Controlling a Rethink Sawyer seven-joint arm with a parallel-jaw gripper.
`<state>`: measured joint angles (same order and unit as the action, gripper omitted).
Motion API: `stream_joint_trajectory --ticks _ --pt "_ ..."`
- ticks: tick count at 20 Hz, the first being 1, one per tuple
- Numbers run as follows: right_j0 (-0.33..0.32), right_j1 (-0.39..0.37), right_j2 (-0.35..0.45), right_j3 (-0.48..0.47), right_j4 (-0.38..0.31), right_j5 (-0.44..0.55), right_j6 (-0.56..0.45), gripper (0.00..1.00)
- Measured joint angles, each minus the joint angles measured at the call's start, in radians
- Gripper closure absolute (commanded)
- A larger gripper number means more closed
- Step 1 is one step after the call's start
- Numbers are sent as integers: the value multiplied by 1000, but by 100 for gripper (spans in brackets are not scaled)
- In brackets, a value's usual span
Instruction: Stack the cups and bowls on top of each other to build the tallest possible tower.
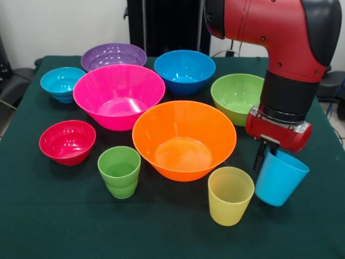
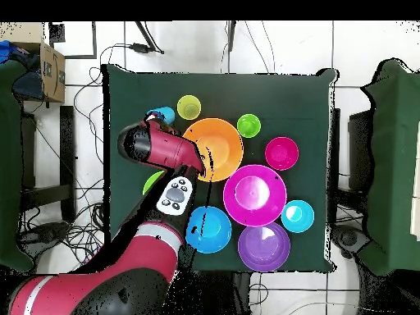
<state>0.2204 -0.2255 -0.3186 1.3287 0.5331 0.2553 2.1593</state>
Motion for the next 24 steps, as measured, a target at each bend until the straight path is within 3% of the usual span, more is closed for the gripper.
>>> stream_joint_trajectory --ticks 5,12,17,24 --pt "-5 -19 19 6 0 0 0 100" --pt "-37 -109 80 63 0 59 0 100" --pt "-55 -183 102 110 -1 139 0 100" --pt "-64 -308 84 156 -29 348 0 100"
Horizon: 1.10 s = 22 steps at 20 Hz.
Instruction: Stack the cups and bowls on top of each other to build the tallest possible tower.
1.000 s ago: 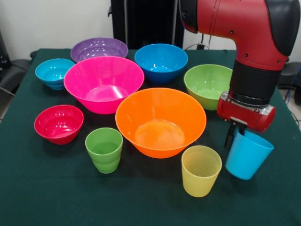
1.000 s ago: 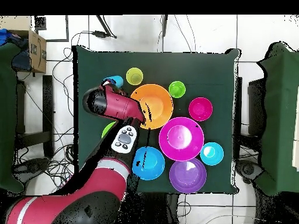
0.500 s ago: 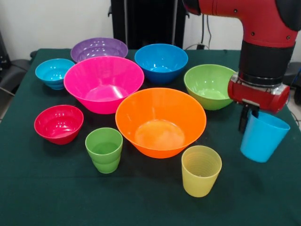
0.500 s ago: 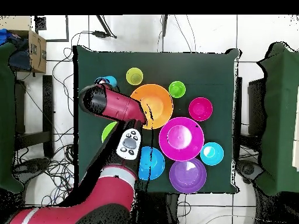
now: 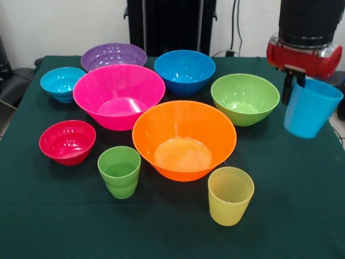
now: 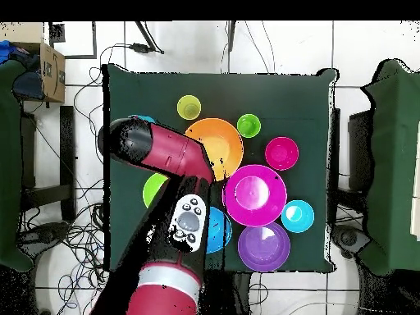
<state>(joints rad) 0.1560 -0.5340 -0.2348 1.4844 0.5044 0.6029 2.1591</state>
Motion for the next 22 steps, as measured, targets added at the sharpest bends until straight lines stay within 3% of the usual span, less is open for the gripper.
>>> stream_joint_trajectory --ticks 9,22 --pt "-55 -109 -16 1 -108 192 0 100" --pt "-266 -154 13 1 -296 221 -8 100"
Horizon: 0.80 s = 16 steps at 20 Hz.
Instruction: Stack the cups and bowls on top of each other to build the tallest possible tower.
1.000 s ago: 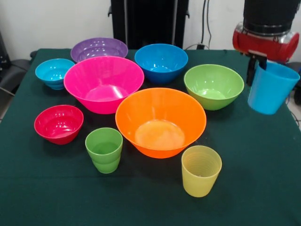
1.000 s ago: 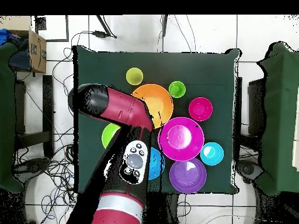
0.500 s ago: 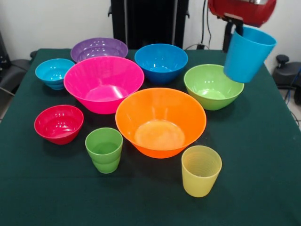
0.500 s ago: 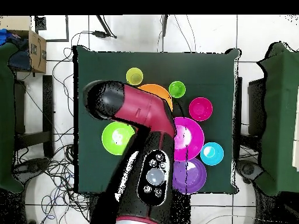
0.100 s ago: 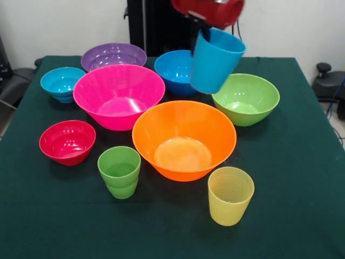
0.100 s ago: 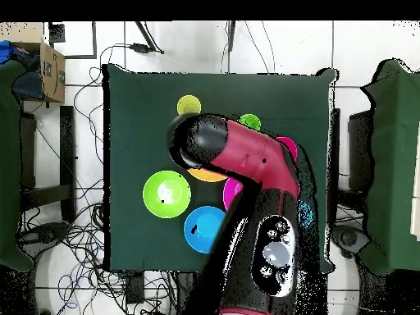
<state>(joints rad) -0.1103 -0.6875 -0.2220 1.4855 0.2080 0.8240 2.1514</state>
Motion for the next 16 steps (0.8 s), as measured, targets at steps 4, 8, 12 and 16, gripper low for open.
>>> stream_joint_trajectory --ticks 4,8,12,16 --pt "-65 -5 24 0 -60 0 -25 100" --pt "-118 -5 55 0 -114 1 -70 100" --pt "-159 -5 93 0 -162 1 -126 100" --pt "-190 -4 134 0 -199 1 -171 100"
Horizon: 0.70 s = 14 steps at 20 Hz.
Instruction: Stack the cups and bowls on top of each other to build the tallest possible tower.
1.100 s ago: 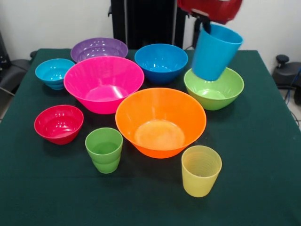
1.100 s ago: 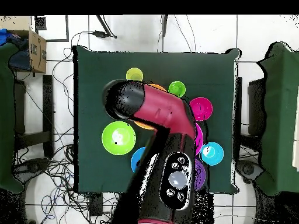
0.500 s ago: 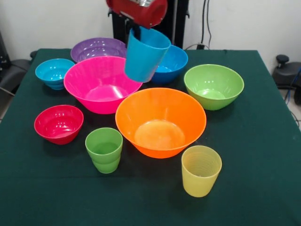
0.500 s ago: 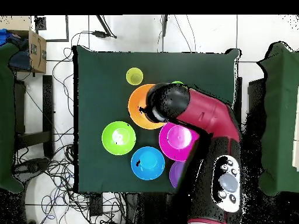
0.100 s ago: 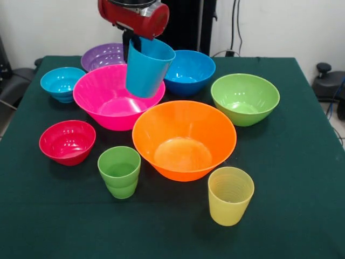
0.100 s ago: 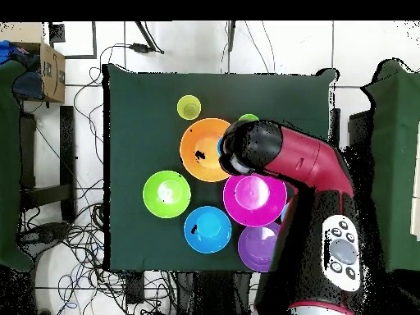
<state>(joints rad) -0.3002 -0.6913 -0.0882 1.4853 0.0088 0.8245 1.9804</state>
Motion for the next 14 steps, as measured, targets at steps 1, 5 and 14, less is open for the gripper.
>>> stream_joint_trajectory --ticks 1,5,14 --pt "-6 0 9 0 -7 0 -8 100" --pt "-19 0 43 -1 -30 0 -18 100" --pt "-64 8 123 -21 -75 0 -19 100"
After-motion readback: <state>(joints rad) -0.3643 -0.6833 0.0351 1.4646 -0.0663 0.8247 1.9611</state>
